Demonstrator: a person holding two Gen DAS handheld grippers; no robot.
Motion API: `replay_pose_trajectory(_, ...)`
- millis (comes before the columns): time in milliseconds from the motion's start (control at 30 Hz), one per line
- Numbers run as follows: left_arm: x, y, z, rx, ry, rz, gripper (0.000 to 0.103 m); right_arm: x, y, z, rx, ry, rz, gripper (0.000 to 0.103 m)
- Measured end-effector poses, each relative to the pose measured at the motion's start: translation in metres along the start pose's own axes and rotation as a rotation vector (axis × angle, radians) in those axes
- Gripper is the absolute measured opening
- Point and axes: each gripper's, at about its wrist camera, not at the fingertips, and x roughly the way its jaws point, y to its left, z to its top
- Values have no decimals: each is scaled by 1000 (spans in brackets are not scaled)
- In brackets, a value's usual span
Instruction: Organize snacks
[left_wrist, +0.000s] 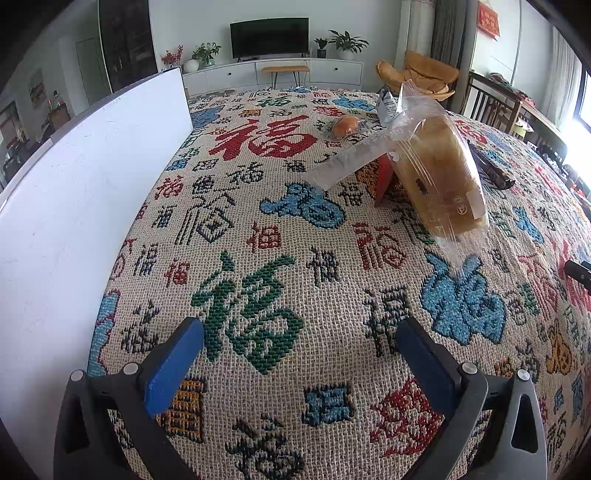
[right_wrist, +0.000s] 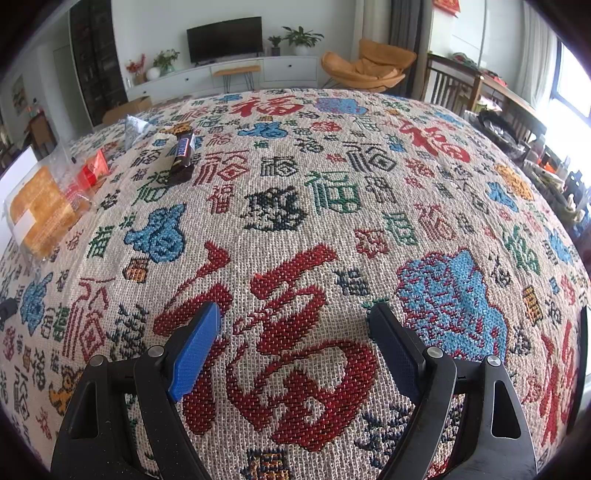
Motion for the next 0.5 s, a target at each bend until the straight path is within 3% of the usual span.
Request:
replay_pose_trajectory(133, -1, -1, 1, -1, 11, -24, 103, 0, 0, 0, 1, 0, 1, 86)
replay_pose_trajectory(200, -11, 1, 6, -53, 24, -119, 102, 0, 0, 0, 1, 0, 1, 86)
replay_pose_trajectory(233, -20, -1, 11, -89, 2, -197, 102, 0, 0, 0, 2, 0, 1, 86)
replay_pose_trajectory(300, -38, -11, 28, -95, -53, -266, 102, 1, 1, 0, 2, 0, 1, 86)
replay_pose_trajectory(400, -54, -44, 63, 43, -86, -276, 102, 1, 1, 1, 3, 0, 1, 86)
replay_pose_trajectory(500, -59, -87, 89, 271, -115, -174, 103, 1, 1, 1, 3, 0, 2, 86)
